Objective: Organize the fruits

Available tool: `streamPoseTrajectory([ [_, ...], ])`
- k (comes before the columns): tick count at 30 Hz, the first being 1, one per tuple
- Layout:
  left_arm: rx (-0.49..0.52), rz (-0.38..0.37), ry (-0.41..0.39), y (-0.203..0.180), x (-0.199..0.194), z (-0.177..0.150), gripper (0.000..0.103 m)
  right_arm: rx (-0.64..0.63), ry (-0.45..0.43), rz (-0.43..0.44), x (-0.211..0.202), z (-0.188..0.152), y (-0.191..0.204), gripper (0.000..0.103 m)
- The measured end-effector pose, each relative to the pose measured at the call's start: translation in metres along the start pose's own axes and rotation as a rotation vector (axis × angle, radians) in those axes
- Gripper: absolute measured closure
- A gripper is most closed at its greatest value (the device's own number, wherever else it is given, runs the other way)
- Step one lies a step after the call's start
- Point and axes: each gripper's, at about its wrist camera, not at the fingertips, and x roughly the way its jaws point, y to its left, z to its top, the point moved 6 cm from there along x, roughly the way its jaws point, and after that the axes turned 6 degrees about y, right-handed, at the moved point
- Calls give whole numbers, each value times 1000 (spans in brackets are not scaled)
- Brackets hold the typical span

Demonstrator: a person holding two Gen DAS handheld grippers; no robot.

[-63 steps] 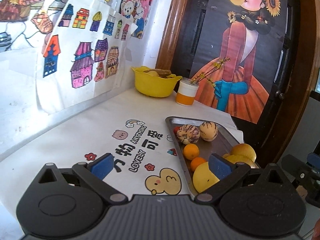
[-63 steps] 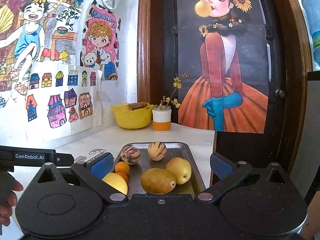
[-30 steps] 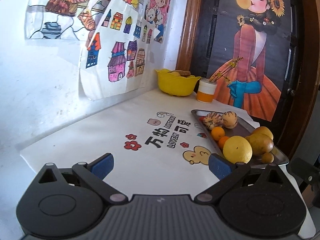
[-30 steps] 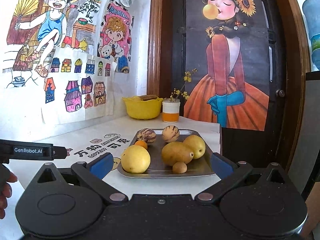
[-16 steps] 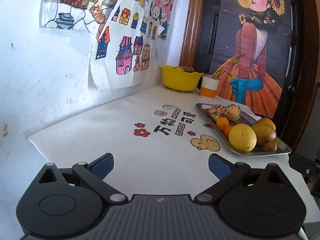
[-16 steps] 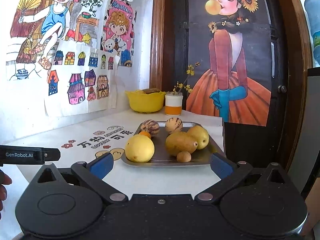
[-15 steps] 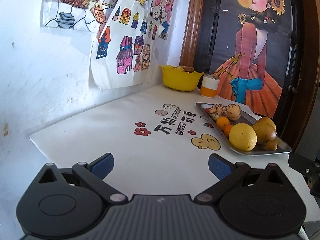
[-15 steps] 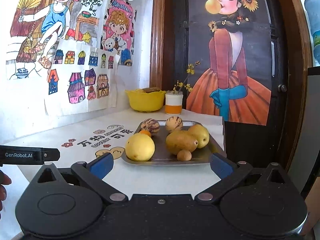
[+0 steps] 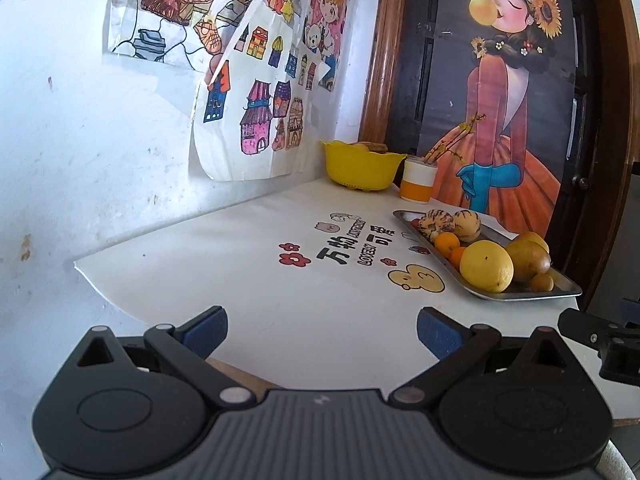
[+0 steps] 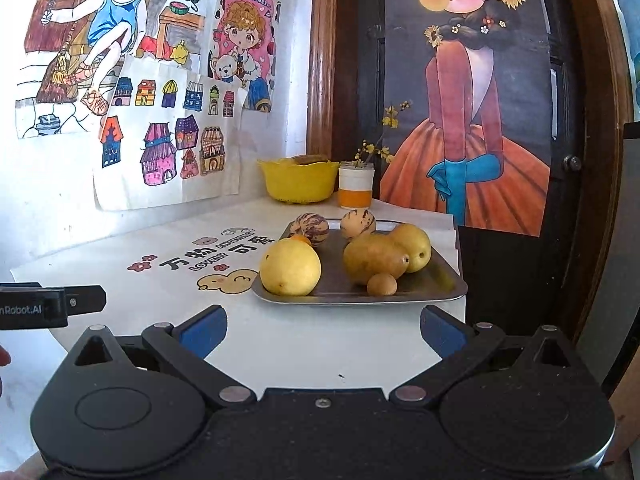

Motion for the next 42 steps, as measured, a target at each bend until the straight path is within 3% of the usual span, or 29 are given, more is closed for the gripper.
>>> streamPoseTrajectory([
  [42,5,-7,11,0,1,-5,1,-6,45,23,6,-6,3,1],
])
